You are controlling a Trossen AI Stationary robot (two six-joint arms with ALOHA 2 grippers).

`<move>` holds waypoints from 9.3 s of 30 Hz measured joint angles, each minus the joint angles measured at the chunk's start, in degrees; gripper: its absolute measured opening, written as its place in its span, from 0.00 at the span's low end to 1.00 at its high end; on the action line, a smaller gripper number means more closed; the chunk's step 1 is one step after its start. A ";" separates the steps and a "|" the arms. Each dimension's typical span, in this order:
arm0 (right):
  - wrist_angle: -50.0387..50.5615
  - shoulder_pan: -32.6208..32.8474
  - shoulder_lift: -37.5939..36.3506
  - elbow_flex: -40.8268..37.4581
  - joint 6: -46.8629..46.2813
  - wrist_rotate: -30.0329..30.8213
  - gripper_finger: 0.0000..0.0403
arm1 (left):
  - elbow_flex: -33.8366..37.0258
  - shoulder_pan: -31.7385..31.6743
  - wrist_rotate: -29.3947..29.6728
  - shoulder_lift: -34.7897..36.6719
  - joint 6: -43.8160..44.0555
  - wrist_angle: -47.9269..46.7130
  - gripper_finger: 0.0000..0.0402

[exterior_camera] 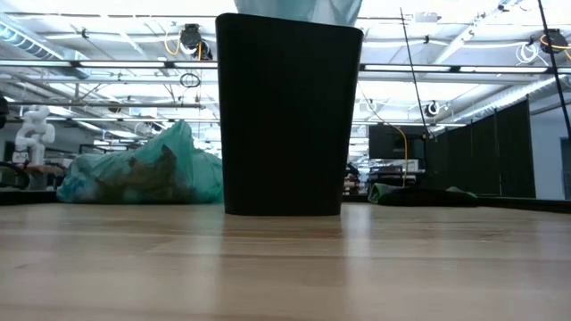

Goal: Place trash/remove bag and relplace
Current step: Put the new blue trash bag in the black trash bin

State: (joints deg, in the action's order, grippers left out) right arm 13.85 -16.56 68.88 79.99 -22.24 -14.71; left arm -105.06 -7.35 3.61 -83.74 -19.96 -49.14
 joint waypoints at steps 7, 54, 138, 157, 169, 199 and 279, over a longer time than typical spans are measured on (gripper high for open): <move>4.44 1.12 -5.60 0.00 0.52 2.91 0.00 | -0.15 -0.18 1.68 4.71 0.04 -2.83 0.00; 13.96 19.76 8.61 -0.04 -3.54 17.76 0.00 | 19.47 -18.81 -8.62 5.56 3.12 11.25 0.15; 18.44 -20.18 14.15 -0.09 13.88 -17.64 0.55 | 20.49 -10.20 -4.52 3.21 11.75 22.51 0.42; 20.73 -27.24 12.77 -0.09 17.18 -21.80 0.55 | 16.98 -15.56 -17.04 -6.03 15.19 19.66 0.42; 18.42 -21.12 12.58 -0.09 12.49 -24.66 0.55 | 12.21 -16.52 -13.57 -5.48 13.50 19.75 0.03; 8.39 -16.56 12.09 -0.09 9.30 -18.56 0.55 | 5.22 -19.06 -26.62 9.51 5.96 15.57 0.00; -2.95 -13.46 11.22 -0.11 -1.36 -19.97 0.00 | 5.22 -6.33 5.20 -7.33 -24.53 12.81 0.47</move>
State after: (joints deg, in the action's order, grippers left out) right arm 10.91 -30.02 80.09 79.88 -23.59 -34.68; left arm -99.83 -13.69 8.81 -91.07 -44.49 -36.33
